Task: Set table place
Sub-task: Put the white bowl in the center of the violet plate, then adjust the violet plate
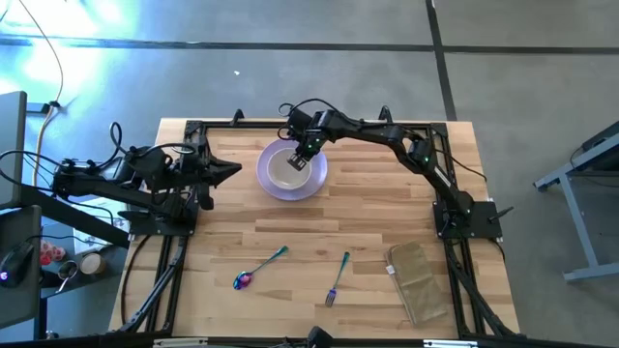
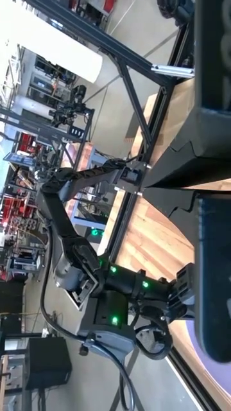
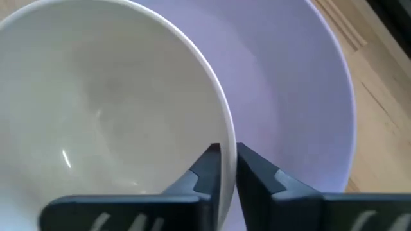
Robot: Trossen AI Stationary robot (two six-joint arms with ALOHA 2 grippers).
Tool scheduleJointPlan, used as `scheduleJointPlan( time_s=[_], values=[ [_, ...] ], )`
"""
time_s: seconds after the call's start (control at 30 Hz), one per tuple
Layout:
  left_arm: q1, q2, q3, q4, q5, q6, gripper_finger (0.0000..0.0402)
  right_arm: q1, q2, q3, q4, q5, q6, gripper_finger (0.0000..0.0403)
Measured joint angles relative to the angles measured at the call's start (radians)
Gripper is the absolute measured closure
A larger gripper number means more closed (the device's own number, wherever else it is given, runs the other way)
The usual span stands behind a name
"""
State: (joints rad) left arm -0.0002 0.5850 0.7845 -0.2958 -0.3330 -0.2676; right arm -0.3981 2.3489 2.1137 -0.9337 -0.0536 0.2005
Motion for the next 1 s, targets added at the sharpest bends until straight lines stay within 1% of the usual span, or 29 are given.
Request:
scheduleJointPlan(
  time_s=[0.1,0.2,0.37,0.4,0.5,0.57,0.63,0.7,0.83,0.9,1.0],
  values=[
    [0.000,0.000,0.000,0.000,0.004,0.000,0.0401,-0.003,0.000,0.017,-0.024,0.000,-0.001,0.0333],
    [0.000,0.000,0.000,0.000,0.004,0.000,0.0401,-0.007,0.000,0.070,-0.034,0.019,-0.022,0.0316],
    [0.000,0.000,0.000,0.000,0.004,0.000,0.0401,-0.008,-0.001,0.243,-0.171,0.160,-0.067,0.0305],
    [0.000,0.000,0.000,0.000,0.004,0.000,0.0401,-0.008,-0.014,0.244,-0.192,0.183,-0.076,0.0305],
    [0.000,0.000,0.000,0.001,0.004,-0.001,0.0401,-0.007,-0.088,0.153,-0.225,0.222,-0.078,0.0318],
    [0.000,0.000,0.000,0.001,0.004,-0.003,0.0401,-0.007,-0.130,0.081,-0.259,0.242,-0.070,0.0344],
    [0.000,0.000,0.000,0.001,0.007,-0.005,0.0401,-0.010,-0.160,-0.002,-0.259,0.238,-0.071,0.0382],
    [0.000,0.000,0.000,0.001,0.009,-0.006,0.0401,-0.010,-0.181,-0.080,-0.214,0.205,-0.069,0.0395],
    [0.000,0.000,0.000,0.002,0.009,-0.006,0.0401,-0.011,-0.192,-0.215,-0.094,0.118,-0.043,0.0401],
    [0.000,0.000,0.000,0.002,0.009,-0.006,0.0401,-0.009,-0.190,-0.286,-0.006,0.079,-0.028,0.0401],
    [0.000,0.000,0.000,0.002,0.009,-0.006,0.0401,-0.005,-0.190,-0.357,0.108,0.030,0.004,0.0402]
  ],
)
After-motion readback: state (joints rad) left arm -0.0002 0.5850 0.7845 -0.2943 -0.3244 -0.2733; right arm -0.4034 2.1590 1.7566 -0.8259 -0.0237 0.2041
